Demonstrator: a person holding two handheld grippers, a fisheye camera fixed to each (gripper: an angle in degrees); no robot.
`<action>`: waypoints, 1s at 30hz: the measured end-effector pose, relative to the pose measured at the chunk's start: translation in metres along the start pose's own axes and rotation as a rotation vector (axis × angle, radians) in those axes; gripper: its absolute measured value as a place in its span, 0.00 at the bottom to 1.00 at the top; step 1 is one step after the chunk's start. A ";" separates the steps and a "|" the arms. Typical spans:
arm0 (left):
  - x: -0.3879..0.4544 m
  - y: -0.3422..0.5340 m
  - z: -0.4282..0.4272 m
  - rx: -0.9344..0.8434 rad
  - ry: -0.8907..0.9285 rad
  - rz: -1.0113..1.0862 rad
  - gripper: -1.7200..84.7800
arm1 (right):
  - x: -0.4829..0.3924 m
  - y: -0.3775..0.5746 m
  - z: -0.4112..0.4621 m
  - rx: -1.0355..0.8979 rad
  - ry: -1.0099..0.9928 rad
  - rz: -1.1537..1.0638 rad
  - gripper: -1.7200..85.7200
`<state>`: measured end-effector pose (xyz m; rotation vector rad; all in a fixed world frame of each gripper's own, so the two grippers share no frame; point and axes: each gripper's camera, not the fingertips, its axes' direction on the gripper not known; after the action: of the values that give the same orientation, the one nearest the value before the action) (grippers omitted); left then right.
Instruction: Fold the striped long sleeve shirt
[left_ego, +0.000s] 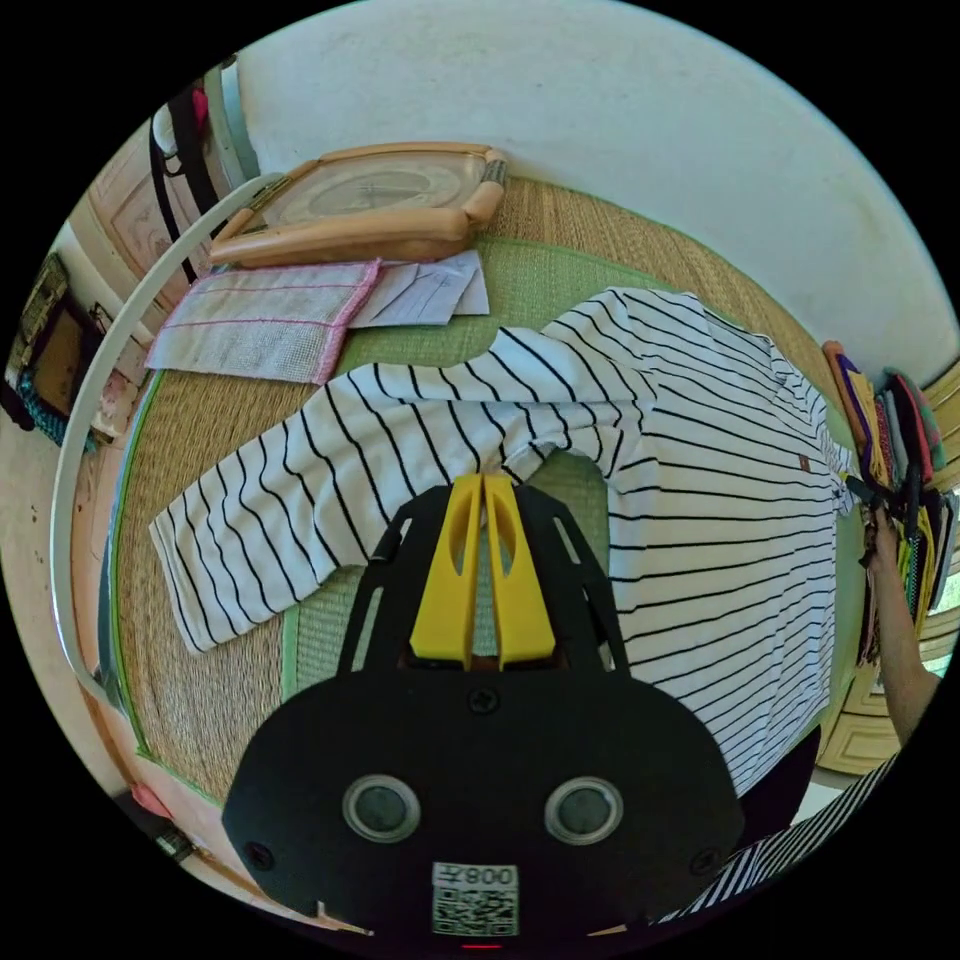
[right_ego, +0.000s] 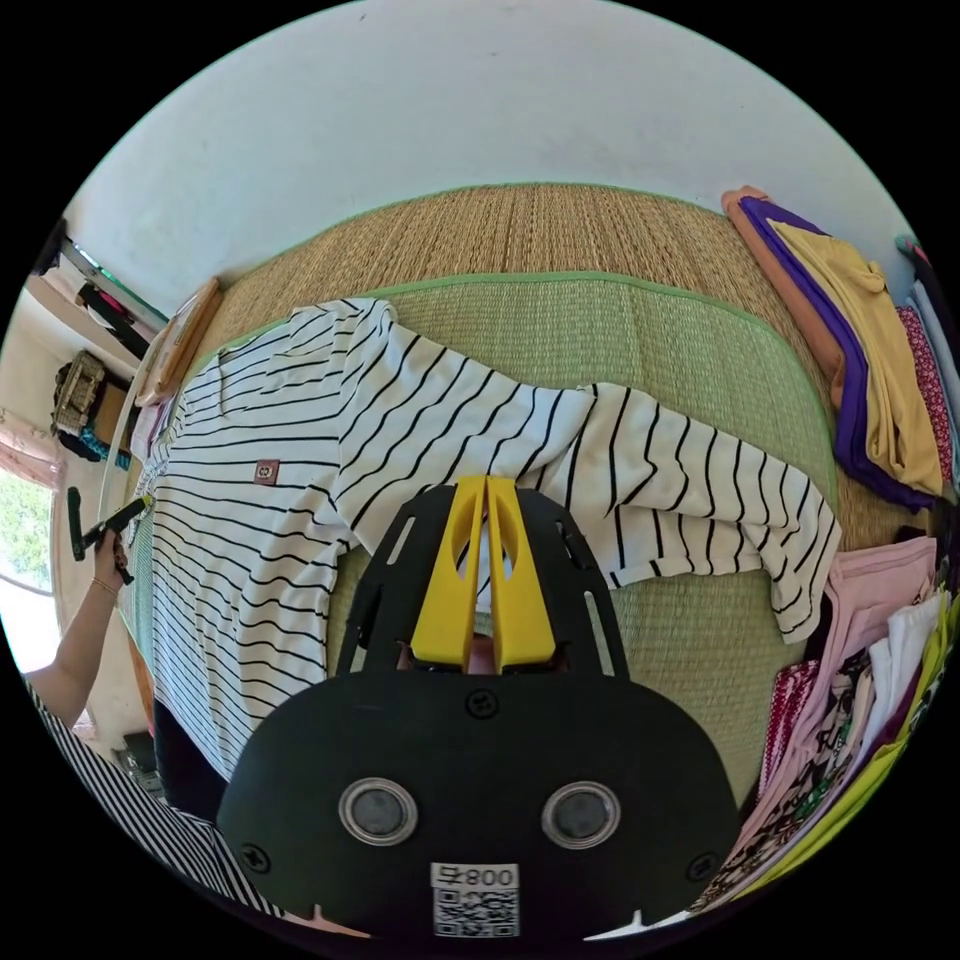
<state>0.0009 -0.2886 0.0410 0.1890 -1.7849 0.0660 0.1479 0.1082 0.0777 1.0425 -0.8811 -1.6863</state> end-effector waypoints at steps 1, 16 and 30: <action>-0.007 0.007 -0.003 -0.009 -0.013 0.005 0.02 | 0.002 -0.001 0.001 -0.006 -0.002 -0.004 0.02; -0.009 0.156 -0.040 -0.091 0.396 -0.063 0.09 | 0.006 0.109 -0.047 -0.056 -0.160 0.024 0.08; -0.039 0.280 -0.061 -0.218 0.419 -0.176 0.12 | -0.017 0.286 -0.053 -0.282 -0.147 0.098 0.13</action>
<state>0.0219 0.0002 0.0326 0.1607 -1.3406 -0.2019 0.2963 0.0316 0.3168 0.6829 -0.7471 -1.7598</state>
